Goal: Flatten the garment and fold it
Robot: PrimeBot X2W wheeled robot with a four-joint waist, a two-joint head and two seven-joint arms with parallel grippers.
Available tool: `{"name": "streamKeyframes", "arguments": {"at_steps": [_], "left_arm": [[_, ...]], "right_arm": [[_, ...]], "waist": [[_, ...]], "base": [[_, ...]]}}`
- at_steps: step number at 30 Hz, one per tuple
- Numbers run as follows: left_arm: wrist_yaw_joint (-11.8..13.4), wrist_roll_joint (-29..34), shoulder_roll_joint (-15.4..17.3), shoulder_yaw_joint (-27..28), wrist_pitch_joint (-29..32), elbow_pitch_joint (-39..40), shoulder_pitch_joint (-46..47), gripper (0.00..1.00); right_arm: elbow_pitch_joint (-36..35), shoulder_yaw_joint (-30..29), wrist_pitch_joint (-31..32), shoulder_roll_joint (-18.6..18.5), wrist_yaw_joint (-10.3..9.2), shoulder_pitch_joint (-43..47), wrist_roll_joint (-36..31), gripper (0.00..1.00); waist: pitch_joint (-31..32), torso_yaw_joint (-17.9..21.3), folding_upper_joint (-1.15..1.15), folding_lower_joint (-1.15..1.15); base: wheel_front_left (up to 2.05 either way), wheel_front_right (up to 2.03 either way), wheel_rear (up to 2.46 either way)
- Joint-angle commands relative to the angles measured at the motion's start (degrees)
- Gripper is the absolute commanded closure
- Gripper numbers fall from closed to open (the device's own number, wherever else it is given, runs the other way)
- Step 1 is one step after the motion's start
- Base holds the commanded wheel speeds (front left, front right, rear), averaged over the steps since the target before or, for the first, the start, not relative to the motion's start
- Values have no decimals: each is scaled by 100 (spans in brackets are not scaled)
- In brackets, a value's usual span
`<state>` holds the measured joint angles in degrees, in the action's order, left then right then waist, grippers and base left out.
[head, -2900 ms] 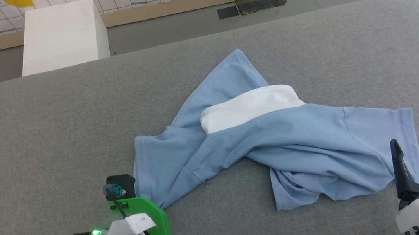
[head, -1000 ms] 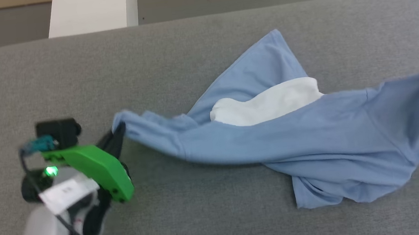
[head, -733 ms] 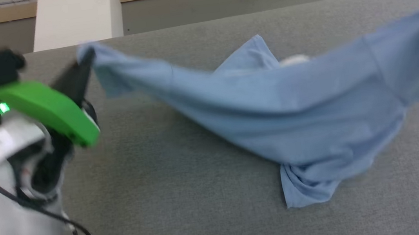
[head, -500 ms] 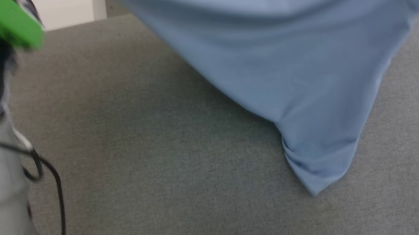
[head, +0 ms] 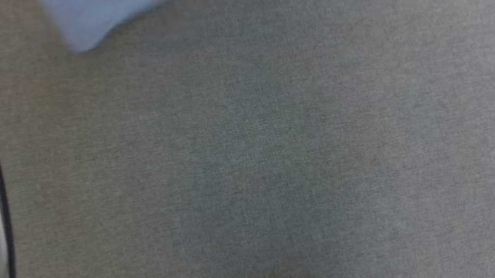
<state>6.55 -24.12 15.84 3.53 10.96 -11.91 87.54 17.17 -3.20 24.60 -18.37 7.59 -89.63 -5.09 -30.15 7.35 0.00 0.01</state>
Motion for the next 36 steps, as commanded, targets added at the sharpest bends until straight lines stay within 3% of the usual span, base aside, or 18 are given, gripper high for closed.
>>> {"name": "streamKeyframes", "arguments": {"at_steps": [1, 5, 9, 16, 22, 30, 36], "left_arm": [[-76, -18, 2, 38, -188, -151, 263, 100], [-270, -36, 43, 14, -567, -688, 613, 100], [-466, -114, 100, 0, -664, -1224, 377, 100], [-1056, 286, 548, -586, -553, -1903, -1096, 100], [-1249, 280, 683, -888, -485, -1805, -2669, 100], [-1239, -90, 618, -1063, 33, -898, -5178, 100], [-947, -636, 533, -865, 674, 256, -7110, 100]], "right_arm": [[89, -77, -266, 77, -10, -192, -136, 100], [423, -142, -750, 223, -10, -378, -284, 100], [851, 33, -974, 259, -10, -111, -151, 100], [1414, 652, -1347, 166, -10, 1176, 485, 100], [1236, 1230, -1575, -161, -10, 2636, 1156, 100], [491, 992, -1511, -414, -10, 4812, 1736, 100], [-337, 456, -1039, -347, -10, 6485, 1745, 100]], "waist": [[-312, 136, 0, -1], [-335, 90, 0, -1], [-336, 3, 0, -1], [-80, -160, 0, -1], [408, -349, 0, -1], [1189, -493, 0, -1], [1698, -529, 0, -1]], "base": [[0, 0, 0], [0, 0, 0], [0, 0, 0], [0, 0, 0], [0, 0, 0], [0, 0, 0], [0, 0, 0]]}}
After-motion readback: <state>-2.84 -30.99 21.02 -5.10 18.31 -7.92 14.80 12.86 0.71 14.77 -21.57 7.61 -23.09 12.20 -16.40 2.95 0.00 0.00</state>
